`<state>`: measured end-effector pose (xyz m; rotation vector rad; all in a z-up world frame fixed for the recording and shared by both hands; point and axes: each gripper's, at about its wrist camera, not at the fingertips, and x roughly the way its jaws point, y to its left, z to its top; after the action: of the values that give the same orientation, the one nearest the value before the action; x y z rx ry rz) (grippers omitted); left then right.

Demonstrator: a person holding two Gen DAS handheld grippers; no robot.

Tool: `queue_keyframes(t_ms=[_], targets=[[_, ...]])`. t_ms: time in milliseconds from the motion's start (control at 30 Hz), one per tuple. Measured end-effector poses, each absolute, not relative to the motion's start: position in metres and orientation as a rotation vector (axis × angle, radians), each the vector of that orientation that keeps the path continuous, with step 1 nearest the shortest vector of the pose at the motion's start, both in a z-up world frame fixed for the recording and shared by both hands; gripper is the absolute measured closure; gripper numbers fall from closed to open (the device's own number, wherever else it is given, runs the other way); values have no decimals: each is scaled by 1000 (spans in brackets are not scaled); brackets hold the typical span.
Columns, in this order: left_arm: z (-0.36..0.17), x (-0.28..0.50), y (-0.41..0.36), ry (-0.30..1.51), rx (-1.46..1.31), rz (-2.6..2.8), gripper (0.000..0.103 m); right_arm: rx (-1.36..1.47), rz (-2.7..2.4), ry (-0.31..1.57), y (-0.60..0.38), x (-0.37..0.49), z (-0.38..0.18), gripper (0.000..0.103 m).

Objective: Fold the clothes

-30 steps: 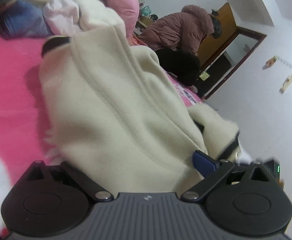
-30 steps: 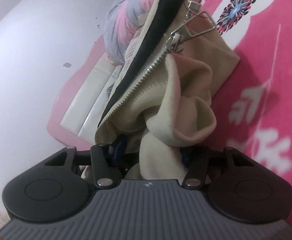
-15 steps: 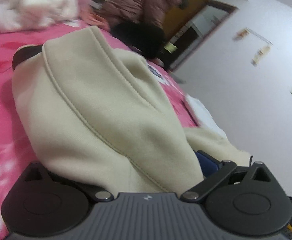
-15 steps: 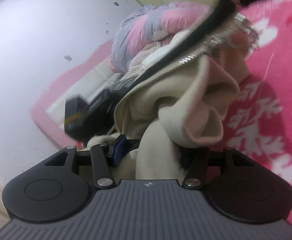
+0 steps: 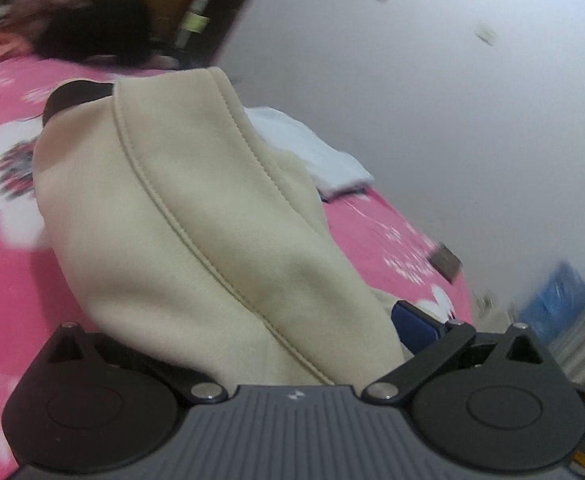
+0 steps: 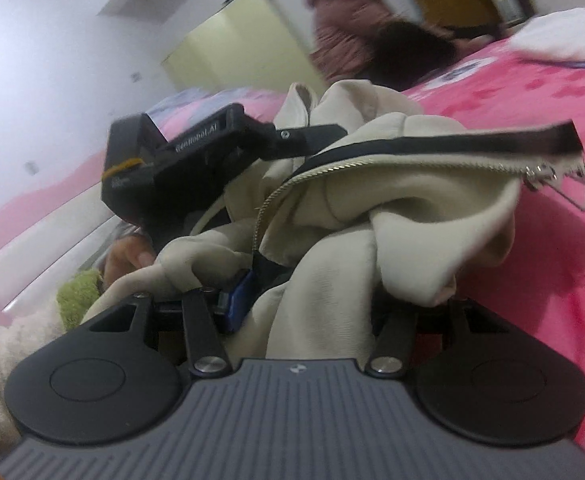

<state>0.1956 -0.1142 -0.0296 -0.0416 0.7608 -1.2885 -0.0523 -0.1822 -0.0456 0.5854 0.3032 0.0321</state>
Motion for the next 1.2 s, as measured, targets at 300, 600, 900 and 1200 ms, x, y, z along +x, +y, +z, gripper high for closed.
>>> queue_keyframes(t_ms=[300, 600, 900, 1200], targets=[[-26, 196, -83, 712, -27, -1107, 1, 659, -57, 325, -172, -48, -56, 30], [10, 145, -5, 585, -86, -876, 0, 683, -29, 438, -197, -44, -49, 20], [20, 95, 4, 528, -73, -806, 0, 555, -119, 379, -242, -116, -25, 13], [10, 103, -51, 550, 150, -658, 21, 386, -187, 161, -259, -131, 17, 13]])
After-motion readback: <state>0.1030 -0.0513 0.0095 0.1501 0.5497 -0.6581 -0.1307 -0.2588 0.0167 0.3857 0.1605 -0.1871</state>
